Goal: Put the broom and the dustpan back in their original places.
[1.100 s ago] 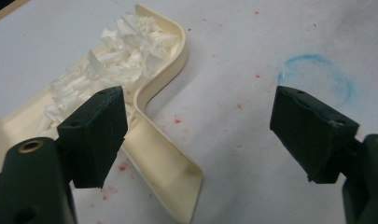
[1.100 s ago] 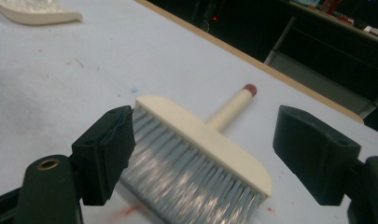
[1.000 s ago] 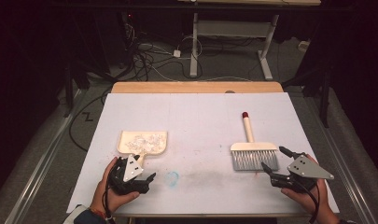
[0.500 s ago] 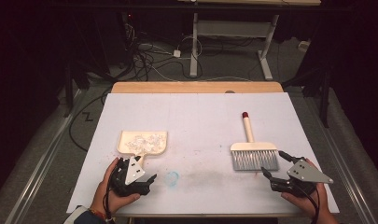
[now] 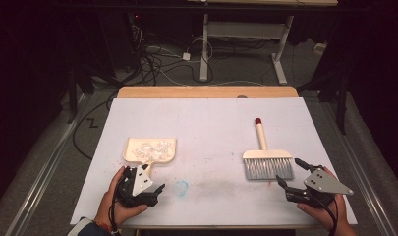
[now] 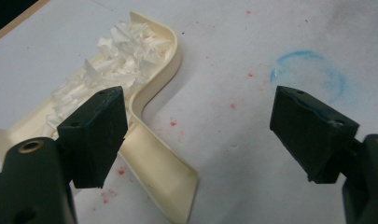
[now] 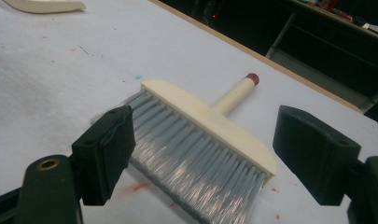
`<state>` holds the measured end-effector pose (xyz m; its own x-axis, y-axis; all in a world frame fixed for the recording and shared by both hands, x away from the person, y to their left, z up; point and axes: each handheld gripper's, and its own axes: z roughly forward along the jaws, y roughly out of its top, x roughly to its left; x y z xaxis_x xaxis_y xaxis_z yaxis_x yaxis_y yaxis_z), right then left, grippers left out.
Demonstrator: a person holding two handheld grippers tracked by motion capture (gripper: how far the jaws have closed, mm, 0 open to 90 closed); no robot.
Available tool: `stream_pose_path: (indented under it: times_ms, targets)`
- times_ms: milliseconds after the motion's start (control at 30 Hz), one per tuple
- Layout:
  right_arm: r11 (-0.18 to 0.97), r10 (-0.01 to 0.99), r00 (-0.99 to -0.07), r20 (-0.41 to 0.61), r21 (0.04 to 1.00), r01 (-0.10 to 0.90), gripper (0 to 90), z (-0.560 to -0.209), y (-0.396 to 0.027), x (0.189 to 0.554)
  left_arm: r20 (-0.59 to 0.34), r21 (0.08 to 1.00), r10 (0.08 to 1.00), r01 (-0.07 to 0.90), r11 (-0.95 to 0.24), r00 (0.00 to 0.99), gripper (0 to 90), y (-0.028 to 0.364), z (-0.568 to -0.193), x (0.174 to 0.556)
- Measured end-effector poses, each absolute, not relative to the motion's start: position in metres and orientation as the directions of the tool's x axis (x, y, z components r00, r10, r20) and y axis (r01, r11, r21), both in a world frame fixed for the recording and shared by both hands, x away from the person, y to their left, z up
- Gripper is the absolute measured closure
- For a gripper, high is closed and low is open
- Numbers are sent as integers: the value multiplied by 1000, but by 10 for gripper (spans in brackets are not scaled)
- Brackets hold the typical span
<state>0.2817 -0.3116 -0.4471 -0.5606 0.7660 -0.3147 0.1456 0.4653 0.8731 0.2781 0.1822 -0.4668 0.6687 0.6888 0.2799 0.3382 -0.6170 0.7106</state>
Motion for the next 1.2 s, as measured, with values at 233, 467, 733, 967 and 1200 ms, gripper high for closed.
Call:
stream_pose_path:
  times_ms: [233,467,733,967,1200]
  targets:
    - [461,767,-560,-313,876,141,214,-446,-311,281,276,714,691,339,-612,668,185,183,-467,278]
    - [462,766,-562,-312,875,143,214,-446,-310,281,275,713,690,340,-614,670,185,183,-467,278]
    - [470,762,-565,-316,870,148,214,-447,-311,281,274,712,691,342,-614,669,185,182,-467,280]
    - [474,762,-564,-318,868,151,214,-448,-312,281,273,710,690,343,-614,670,185,180,-467,282]
    - [478,762,-562,-320,865,155,214,-448,-312,281,272,710,689,343,-615,672,185,179,-467,283]
